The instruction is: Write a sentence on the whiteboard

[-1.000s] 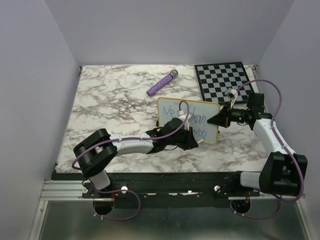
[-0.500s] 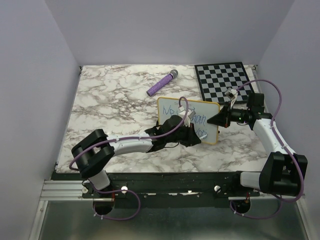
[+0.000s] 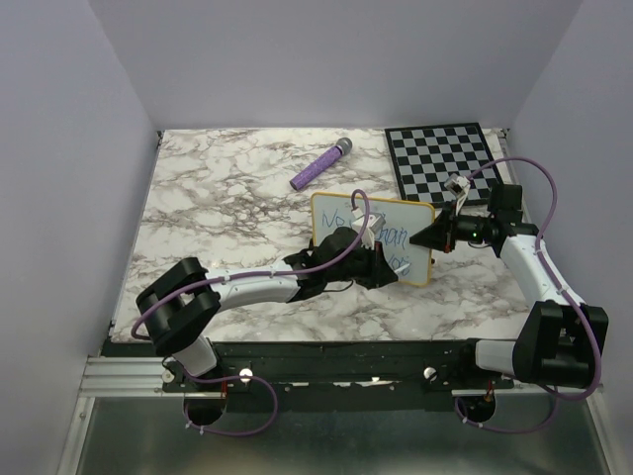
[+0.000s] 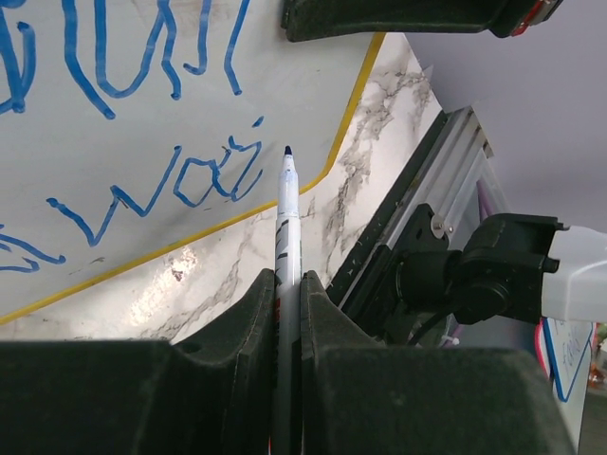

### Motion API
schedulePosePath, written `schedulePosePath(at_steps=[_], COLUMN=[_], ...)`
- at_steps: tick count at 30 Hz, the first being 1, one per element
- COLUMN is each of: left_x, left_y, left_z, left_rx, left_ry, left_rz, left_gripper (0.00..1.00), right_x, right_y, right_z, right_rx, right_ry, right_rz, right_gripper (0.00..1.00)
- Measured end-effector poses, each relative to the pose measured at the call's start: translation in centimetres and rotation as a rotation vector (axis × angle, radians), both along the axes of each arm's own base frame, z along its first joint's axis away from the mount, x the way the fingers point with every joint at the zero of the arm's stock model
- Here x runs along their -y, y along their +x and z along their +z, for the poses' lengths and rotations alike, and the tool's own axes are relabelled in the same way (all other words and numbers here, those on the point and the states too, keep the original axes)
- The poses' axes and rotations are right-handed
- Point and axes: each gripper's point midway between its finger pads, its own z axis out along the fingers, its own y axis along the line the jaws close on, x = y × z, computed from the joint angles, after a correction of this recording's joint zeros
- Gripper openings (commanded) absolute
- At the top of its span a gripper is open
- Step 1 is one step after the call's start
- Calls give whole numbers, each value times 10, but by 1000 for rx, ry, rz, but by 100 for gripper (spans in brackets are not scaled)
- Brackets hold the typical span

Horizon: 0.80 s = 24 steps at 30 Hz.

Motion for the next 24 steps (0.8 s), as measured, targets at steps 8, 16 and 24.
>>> schedulePosePath(at_steps=[8,16,24], left_x=[3,5,11], left_y=[3,5,7], left_z=[-9,-12,-8], left_rx=[-11,-18,-16], left_ry=[24,37,32], left_rz=[8,7,5], left_gripper=[0,0,0], right_x=[0,0,0], right_y=[0,0,0], right_z=[0,0,0], right_rx=[0,0,3], right_ry=[0,0,-1], right_rz=[0,0,0], right_gripper=[1,1,1])
